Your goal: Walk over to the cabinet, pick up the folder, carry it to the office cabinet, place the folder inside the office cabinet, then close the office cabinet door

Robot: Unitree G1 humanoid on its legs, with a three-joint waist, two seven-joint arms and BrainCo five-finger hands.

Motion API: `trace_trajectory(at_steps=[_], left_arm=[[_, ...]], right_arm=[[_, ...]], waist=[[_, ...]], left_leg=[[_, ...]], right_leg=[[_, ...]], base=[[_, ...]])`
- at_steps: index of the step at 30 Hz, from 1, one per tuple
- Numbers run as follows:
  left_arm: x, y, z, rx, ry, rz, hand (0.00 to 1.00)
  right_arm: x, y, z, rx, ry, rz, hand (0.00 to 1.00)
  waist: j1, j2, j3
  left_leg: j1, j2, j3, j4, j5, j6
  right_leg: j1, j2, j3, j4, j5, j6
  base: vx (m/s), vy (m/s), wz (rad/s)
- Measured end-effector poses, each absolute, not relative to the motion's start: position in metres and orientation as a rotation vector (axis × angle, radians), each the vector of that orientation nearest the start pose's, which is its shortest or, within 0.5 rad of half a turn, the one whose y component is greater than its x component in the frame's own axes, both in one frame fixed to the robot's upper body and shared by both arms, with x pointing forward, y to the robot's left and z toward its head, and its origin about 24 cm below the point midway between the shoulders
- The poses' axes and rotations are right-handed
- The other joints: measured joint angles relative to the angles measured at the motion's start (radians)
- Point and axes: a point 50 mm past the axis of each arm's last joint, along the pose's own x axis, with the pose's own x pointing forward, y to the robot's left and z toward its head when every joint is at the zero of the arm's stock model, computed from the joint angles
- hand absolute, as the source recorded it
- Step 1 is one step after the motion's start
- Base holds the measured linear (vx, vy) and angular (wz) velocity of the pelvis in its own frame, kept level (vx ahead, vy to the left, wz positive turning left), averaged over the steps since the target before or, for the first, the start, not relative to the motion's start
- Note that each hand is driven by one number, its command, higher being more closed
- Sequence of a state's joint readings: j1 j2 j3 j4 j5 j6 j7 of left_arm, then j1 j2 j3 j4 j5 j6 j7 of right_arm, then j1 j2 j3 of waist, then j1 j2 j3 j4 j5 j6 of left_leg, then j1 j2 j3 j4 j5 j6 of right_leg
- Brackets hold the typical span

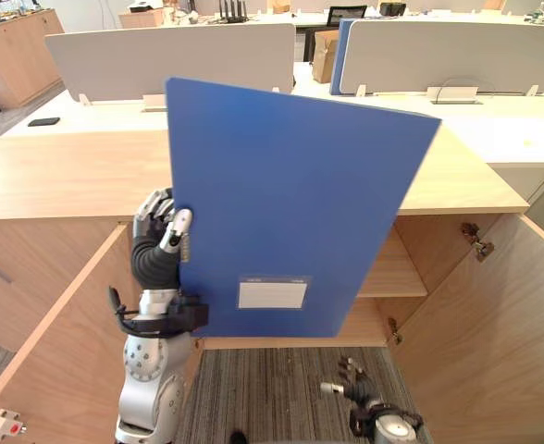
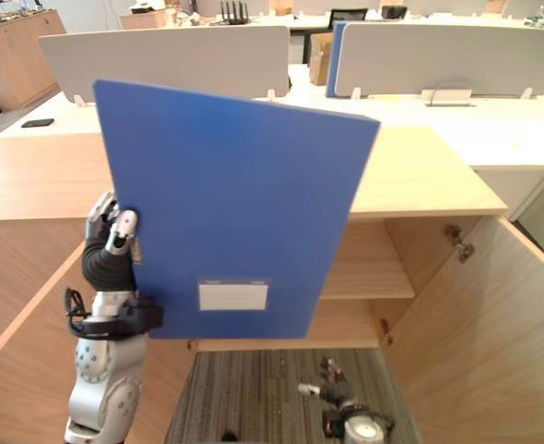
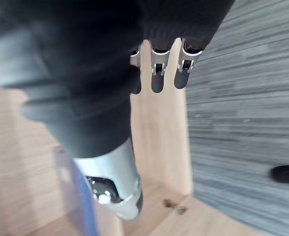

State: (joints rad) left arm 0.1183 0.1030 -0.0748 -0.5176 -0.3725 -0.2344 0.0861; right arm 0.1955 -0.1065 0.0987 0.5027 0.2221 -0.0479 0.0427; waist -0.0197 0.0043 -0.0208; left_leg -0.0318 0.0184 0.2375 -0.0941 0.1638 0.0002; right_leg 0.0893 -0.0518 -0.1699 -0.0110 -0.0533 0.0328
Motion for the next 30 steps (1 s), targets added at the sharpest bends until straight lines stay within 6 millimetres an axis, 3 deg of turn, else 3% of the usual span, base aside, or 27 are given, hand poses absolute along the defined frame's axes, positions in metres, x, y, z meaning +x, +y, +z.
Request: trace_trajectory(at_steps=[5, 10, 19, 24, 30], left_arm=[[0.201, 0.173, 0.142, -0.324, -0.566, 0.040, 1.00], [0.197, 0.183, 0.139, -0.300, -0.557, 0.084, 1.00], [0.195, 0.192, 0.140, -0.288, -0.571, 0.128, 1.00], [0.196, 0.192, 0.142, -0.290, -0.581, 0.121, 1.00], [0.200, 0.184, 0.145, -0.303, -0.594, 0.077, 1.00]], right_arm=[[0.178, -0.183, -0.043, 0.367, 0.292, -0.130, 0.00], [0.191, -0.200, 0.003, 0.457, 0.031, -0.165, 0.00], [0.205, -0.199, 0.026, 0.484, -0.084, -0.112, 0.00], [0.218, -0.191, 0.046, 0.584, -0.187, 0.002, 0.00], [0.239, -0.152, 0.077, 0.755, -0.292, 0.281, 0.00]], waist=[[-0.016, 0.001, -0.001], [-0.022, 0.001, -0.002], [-0.023, 0.000, -0.013], [-0.021, -0.001, -0.013], [-0.015, -0.001, -0.013]], left_leg=[[0.003, 0.004, 0.002, 0.000, 0.000, -0.002], [0.010, 0.006, 0.020, 0.000, -0.004, -0.005], [0.009, 0.006, 0.021, 0.000, -0.002, -0.002], [0.009, 0.007, 0.021, 0.000, -0.004, -0.004], [0.009, 0.006, 0.019, 0.000, -0.004, -0.004]], right_leg=[[-0.002, 0.003, 0.002, 0.001, -0.001, -0.001], [-0.002, 0.003, 0.016, -0.001, -0.004, -0.002], [-0.001, 0.004, 0.019, -0.009, 0.004, 0.000], [-0.001, 0.004, 0.019, -0.009, 0.004, 0.000], [-0.001, 0.004, 0.018, -0.008, 0.004, 0.000]], base=[[-0.04, 0.002, -0.02], [-0.03, 0.011, -0.09], [0.00, 0.001, 0.00], [0.00, 0.000, 0.00], [0.00, 0.000, 0.00]])
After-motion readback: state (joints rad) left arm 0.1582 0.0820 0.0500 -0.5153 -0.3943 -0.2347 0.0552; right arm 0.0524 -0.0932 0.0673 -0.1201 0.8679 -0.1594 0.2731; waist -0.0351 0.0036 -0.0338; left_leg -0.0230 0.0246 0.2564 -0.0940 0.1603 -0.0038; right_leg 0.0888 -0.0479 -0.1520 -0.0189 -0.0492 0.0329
